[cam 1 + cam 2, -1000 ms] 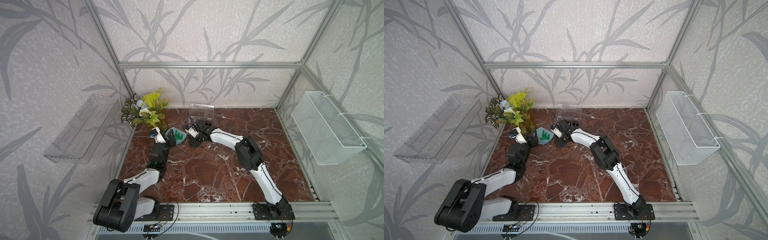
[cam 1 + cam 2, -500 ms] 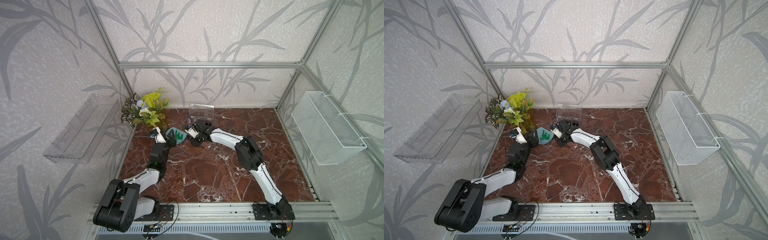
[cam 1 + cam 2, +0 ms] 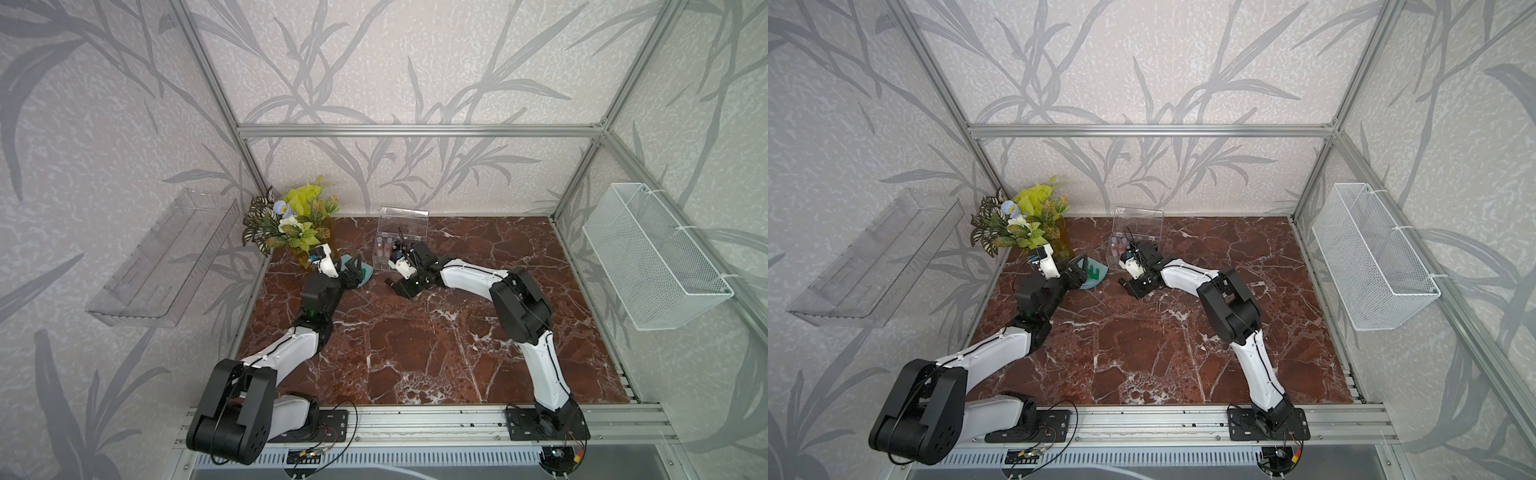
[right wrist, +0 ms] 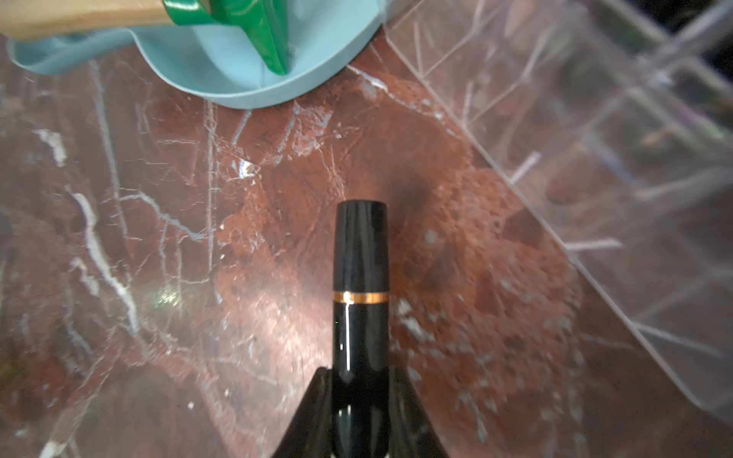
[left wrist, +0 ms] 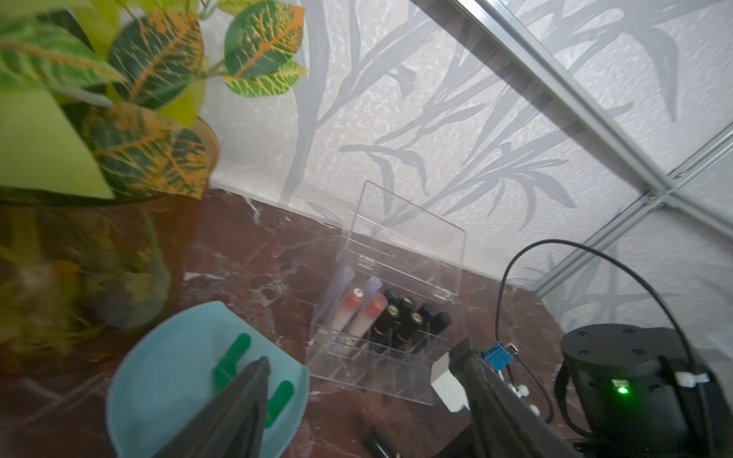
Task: Arrange the lipsticks in the organizer
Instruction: Pick up the lipstick at the center of the board.
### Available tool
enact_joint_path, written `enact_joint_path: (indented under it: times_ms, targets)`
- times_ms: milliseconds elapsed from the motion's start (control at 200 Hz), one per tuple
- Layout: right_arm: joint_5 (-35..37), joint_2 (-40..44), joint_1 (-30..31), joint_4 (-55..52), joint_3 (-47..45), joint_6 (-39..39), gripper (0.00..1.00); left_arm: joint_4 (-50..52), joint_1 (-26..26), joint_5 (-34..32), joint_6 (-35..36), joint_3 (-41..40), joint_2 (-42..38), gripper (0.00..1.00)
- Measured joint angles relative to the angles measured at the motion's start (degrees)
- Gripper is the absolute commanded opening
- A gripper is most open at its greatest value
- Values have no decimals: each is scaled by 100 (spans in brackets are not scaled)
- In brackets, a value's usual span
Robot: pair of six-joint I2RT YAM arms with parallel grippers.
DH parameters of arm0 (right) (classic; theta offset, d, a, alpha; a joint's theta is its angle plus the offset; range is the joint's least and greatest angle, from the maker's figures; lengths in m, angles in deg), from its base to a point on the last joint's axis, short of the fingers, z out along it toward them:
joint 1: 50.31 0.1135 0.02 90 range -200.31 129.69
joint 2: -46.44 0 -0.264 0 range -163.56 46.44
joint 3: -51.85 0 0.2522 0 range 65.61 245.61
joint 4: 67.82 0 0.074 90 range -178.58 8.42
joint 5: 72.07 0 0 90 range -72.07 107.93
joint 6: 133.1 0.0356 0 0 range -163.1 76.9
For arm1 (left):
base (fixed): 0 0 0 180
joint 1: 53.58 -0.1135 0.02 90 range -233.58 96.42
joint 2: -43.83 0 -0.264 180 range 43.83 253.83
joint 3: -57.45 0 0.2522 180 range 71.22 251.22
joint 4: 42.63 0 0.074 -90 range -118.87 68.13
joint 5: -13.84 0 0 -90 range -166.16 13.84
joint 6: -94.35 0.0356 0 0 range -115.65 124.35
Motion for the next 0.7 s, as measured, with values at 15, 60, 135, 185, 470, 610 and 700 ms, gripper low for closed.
enact_joint_path:
  times_ms: [15, 60, 135, 185, 470, 610, 700]
  targets:
    - [-59, 81, -33, 57, -90, 24, 15, 66, -13, 101, -24, 50, 11, 93]
    - [-278, 334, -144, 258, -339, 160, 15, 212, -46, 417, -129, 221, 55, 97]
    - [-695, 686, -323, 573, -603, 396, 15, 358, -105, 1027, -385, 472, 144, 97]
    - [-1043, 835, -442, 745, -660, 531, 16, 350, -138, 1425, -575, 562, 192, 97]
    - [-2680, 1344, -767, 1464, -940, 1141, 21, 188, -168, 3018, -1578, 588, 188, 86]
    - [-3233, 1650, -752, 1639, -1099, 1346, 22, 328, -170, 3292, -1648, 588, 79, 87]
    - [-3589, 1788, -741, 1832, -1108, 1502, 22, 433, -170, 3340, -1635, 588, 55, 87]
